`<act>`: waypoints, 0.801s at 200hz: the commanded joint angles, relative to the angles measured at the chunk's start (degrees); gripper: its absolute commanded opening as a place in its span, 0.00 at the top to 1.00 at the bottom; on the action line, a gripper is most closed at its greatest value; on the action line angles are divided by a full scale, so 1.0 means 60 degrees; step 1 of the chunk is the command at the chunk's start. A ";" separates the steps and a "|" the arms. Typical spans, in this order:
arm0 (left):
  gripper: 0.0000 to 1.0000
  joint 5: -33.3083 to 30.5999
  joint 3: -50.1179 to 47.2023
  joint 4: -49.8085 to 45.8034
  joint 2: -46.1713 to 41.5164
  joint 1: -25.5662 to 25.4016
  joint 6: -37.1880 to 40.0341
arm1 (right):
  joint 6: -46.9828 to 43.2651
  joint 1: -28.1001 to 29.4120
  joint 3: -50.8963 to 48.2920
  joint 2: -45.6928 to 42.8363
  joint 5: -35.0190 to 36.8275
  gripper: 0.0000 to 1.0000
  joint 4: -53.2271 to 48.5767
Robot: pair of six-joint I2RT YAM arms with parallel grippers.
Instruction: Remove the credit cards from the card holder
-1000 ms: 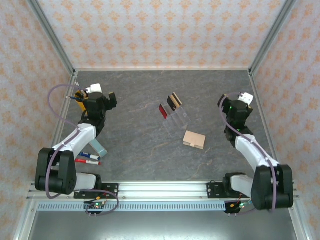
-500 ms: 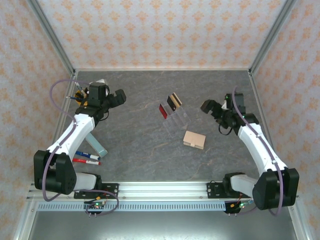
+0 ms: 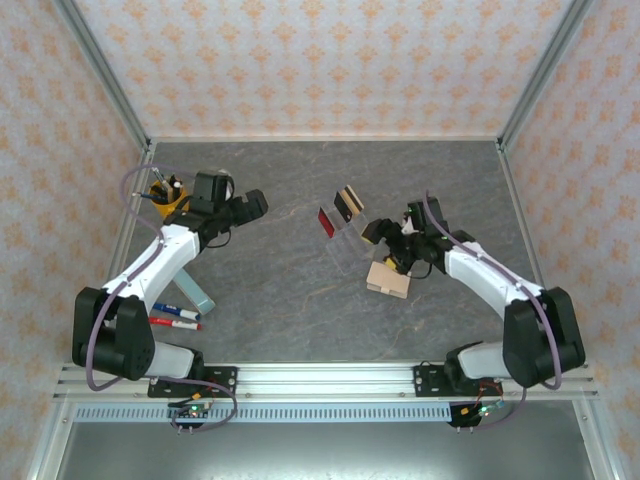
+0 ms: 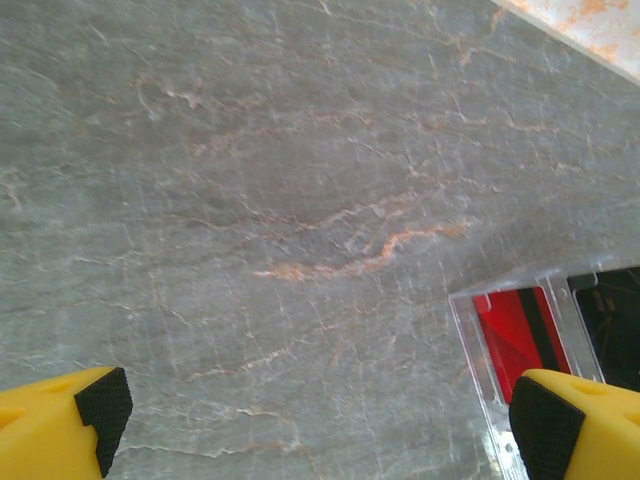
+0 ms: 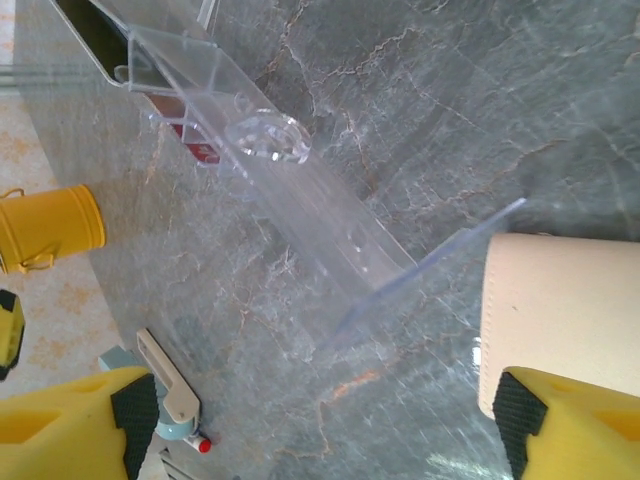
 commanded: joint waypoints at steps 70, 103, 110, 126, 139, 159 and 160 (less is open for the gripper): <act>0.00 0.0722 -0.0375 0.0709 0.0568 -0.0514 -0.1044 | -0.0786 0.0056 0.2750 0.2852 -0.0004 0.24 0.0400; 0.00 0.0922 -0.0438 0.0952 0.0895 -0.0595 -0.1399 | -0.1200 0.0057 0.4146 0.4253 -0.0208 0.26 0.0426; 0.00 0.0929 -0.0440 0.0983 0.0934 -0.0626 -0.1453 | -0.1302 0.0061 0.4428 0.4507 -0.0220 0.26 0.0406; 0.00 0.0911 -0.0440 0.1015 0.1035 -0.0729 -0.1556 | -0.1554 0.0053 0.4920 0.4960 -0.0231 0.25 0.0316; 0.00 0.0879 -0.0453 0.1030 0.1093 -0.0804 -0.1631 | -0.1848 0.0053 0.5169 0.5066 -0.0222 0.24 0.0127; 0.00 0.0807 -0.0456 0.1028 0.1180 -0.0944 -0.1682 | -0.2408 0.0033 0.5099 0.4512 0.0331 0.18 -0.0538; 0.00 0.0799 -0.0457 0.1029 0.1190 -0.0953 -0.1690 | -0.2441 0.0027 0.5081 0.4467 0.0357 0.18 -0.0568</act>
